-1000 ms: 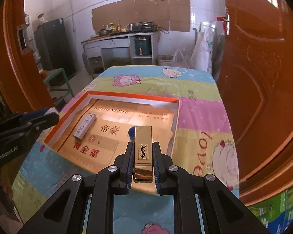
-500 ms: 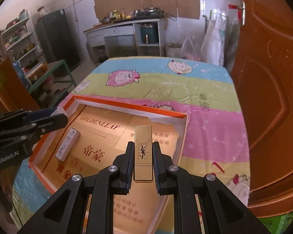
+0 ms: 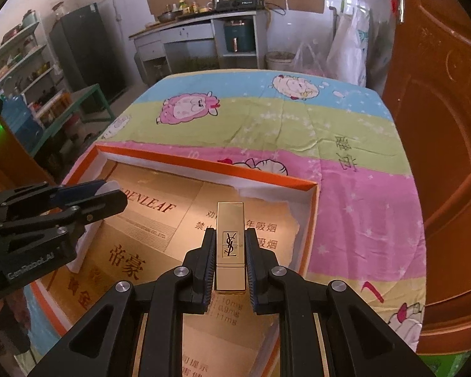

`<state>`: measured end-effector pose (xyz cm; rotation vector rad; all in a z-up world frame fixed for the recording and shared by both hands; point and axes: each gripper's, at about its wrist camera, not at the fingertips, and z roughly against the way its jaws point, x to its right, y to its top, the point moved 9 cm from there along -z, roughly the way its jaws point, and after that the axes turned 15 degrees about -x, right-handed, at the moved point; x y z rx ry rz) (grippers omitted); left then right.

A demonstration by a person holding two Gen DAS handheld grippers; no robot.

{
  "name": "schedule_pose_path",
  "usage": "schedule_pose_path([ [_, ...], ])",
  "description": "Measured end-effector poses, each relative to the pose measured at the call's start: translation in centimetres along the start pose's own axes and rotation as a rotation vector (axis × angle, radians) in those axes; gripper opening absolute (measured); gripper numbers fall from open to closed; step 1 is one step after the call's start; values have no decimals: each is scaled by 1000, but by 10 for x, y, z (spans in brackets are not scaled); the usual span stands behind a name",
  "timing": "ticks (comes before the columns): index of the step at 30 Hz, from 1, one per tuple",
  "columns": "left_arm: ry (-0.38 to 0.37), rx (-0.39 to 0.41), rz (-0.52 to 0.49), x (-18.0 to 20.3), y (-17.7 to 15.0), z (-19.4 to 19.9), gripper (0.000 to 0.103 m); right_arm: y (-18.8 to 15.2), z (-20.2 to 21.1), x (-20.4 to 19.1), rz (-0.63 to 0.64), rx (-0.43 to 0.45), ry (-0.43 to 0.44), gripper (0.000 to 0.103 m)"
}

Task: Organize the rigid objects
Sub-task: 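Carry the white cap and gold lipstick into the cardboard tray, then open both tools to release the cap and lipstick in the tray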

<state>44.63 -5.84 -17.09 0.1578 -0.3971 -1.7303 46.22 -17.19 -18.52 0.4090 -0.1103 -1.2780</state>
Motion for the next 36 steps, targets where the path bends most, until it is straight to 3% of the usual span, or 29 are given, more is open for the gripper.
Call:
schedule_pose_path([
  [25,50,-46,-56,1,-5,-37,31,-2,-27,-3,19,-51,-13,19],
  [27,41,-48,-63,3,-5,-38,36,-2,-26,-4,21,-51,-22,21],
  [30,20,-49,-68,6,-5,-39,48,-2,-25,-3,19,-44,-27,33],
  [32,25,-46,-66,7,-5,-38,52,-3,-22,-4,15,-30,-16,41],
  [36,17,2,-50,8,-7,-28,52,-4,-11,-6,6,7,-12,43],
])
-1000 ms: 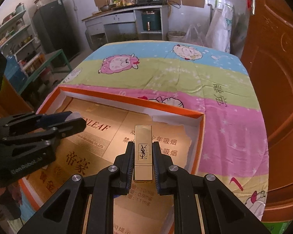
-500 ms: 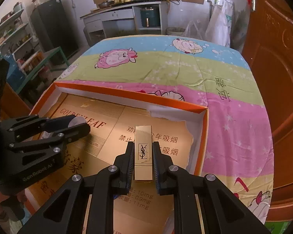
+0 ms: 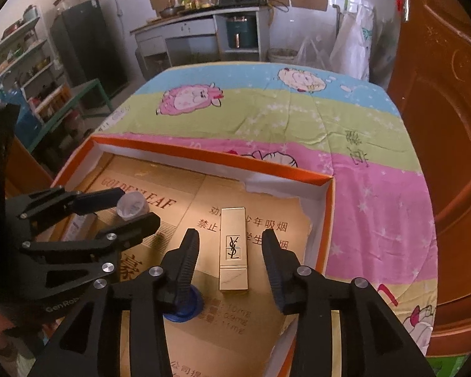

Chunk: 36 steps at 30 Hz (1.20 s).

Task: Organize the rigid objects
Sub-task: 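Open both tools to release the cap and lipstick in the tray, then withdraw both tools from the tray back toward the remaining items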

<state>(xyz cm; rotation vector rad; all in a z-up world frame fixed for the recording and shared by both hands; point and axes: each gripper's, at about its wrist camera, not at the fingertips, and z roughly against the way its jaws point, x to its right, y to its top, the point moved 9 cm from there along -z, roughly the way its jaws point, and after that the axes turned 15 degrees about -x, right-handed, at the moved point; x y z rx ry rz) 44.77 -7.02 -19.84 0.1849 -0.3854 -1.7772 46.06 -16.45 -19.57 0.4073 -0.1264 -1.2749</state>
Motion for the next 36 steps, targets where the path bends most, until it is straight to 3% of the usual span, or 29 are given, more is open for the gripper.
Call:
schedule_pose_path([
  [5,1,105,-37,12,-4,38,52,0,29,-3,-22,83,-3,43],
  [14,-4,131,-18,0,-31,72,52,-24,81,-4,-57,153,22,48],
  [26,55,171,-33,-9,-70,112,52,-52,115,-26,-18,165,-3,48],
  [36,34,209,-10,-5,-106,143,52,-79,133,-51,-1,169,-12,48],
])
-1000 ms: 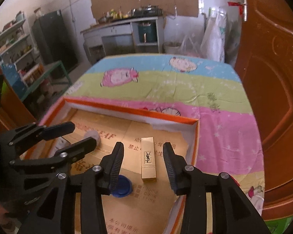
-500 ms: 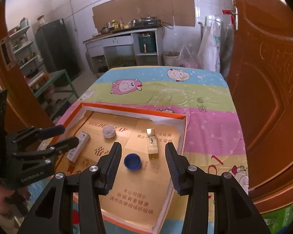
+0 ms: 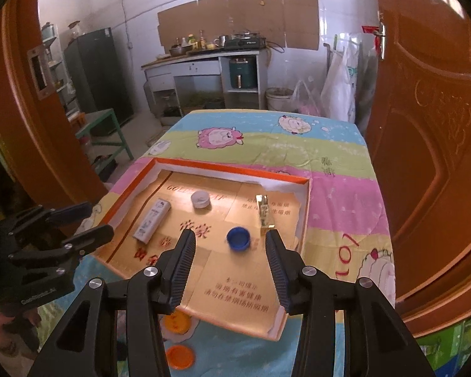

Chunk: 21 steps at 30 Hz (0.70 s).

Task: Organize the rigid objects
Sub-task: 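Withdraw both tools from the tray back toward the remaining items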

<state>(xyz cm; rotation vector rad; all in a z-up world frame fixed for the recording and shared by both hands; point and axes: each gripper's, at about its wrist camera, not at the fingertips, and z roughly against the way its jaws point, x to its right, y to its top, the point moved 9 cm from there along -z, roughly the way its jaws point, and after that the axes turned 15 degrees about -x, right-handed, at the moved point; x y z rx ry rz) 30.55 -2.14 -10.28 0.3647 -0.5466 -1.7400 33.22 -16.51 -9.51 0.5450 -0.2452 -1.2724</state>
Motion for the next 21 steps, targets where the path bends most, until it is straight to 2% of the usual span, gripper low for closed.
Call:
schedule_pose_path([
  [12,34,76,0,8,-38,48,52,-44,26,-26,0,18,3,48],
  [21,16,107,48,5,-61,72,52,-72,43,-30,-26,40,-10,48],
])
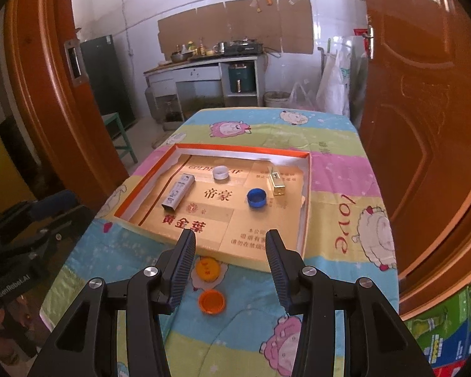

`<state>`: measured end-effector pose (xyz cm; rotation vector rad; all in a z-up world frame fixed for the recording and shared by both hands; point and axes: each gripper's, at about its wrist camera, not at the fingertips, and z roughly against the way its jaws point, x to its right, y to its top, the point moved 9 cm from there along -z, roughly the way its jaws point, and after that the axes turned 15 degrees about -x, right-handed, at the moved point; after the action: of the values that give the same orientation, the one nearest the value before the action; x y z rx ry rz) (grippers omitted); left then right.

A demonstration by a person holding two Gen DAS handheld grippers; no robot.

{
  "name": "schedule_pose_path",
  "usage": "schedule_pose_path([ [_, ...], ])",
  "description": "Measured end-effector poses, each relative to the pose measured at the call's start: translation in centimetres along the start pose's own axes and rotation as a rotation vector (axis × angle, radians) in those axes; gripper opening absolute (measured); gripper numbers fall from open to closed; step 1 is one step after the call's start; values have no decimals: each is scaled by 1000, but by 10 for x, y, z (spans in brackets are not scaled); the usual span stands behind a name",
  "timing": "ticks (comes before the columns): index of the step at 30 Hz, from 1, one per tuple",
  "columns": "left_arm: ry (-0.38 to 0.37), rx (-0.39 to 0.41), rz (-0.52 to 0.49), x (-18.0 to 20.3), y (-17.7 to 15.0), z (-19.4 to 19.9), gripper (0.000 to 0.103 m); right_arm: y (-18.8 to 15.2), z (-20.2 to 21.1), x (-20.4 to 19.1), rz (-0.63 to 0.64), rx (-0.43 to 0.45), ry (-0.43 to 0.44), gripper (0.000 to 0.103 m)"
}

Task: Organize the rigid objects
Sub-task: 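Withdraw both tools from the tray back toward the remaining items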

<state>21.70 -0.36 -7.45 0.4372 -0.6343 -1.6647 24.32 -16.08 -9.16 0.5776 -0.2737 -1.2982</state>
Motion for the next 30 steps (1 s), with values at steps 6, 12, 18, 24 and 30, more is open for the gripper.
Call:
schedule_pose_path([
  [6,-24,-1,52,-3,-18,8,52,-25,12,-6,-31,25,-10,48],
  [12,-42,-2,87,-1,-39,16,52,-48,20,-8,-108,42,8,48],
  [18,-14,-5,61,8,-56,20,52,-72,22,-17,-135,39,17,48],
  [24,-5,-8,63,8,-67,19,52,-92,14,-25,-135,16,23,48],
  [30,-7,-35,90,-3,-77,8,52,-107,-16,-32,-131,-51,24,48],
])
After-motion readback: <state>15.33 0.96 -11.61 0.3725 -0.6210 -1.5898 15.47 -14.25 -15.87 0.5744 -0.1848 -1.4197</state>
